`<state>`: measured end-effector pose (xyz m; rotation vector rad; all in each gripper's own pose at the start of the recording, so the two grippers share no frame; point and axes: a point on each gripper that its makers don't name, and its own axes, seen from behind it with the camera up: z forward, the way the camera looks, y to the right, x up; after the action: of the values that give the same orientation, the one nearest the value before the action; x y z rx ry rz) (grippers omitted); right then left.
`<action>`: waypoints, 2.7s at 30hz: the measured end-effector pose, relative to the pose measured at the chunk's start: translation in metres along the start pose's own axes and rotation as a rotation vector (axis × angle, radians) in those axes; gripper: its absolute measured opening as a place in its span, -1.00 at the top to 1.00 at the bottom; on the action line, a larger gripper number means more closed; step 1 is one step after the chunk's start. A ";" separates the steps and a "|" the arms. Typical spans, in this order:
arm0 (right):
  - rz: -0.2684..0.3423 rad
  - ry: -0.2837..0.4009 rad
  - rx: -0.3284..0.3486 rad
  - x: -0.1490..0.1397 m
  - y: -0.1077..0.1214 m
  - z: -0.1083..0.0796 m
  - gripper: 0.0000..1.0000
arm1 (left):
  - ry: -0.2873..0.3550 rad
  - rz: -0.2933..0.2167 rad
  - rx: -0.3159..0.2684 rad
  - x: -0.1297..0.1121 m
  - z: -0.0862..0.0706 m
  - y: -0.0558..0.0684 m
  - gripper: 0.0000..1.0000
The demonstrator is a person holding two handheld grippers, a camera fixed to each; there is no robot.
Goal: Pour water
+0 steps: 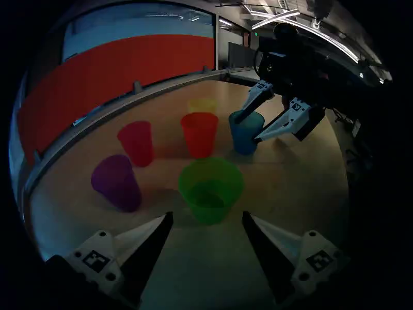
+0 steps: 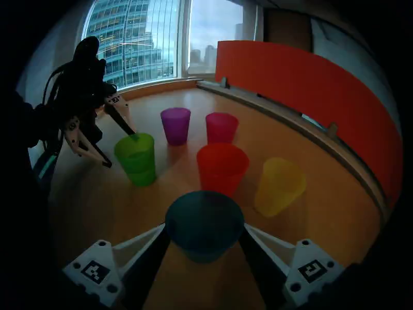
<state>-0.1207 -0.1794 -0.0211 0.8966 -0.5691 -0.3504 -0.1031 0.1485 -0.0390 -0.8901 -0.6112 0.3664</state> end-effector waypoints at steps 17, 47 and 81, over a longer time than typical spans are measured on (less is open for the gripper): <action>0.022 -0.023 -0.003 -0.010 -0.001 -0.005 -0.83 | 0.005 -0.005 -0.001 0.001 -0.003 0.001 -0.99; 0.084 0.018 -0.132 -0.031 0.010 -0.063 -1.00 | 0.077 -0.109 0.172 -0.006 -0.057 -0.030 -0.99; 0.281 0.271 -0.509 -0.008 0.068 -0.131 -1.00 | 0.332 -0.266 0.540 0.016 -0.110 -0.098 -1.00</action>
<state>-0.0447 -0.0526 -0.0327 0.3562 -0.3237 -0.1043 -0.0163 0.0326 -0.0071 -0.3318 -0.2917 0.1240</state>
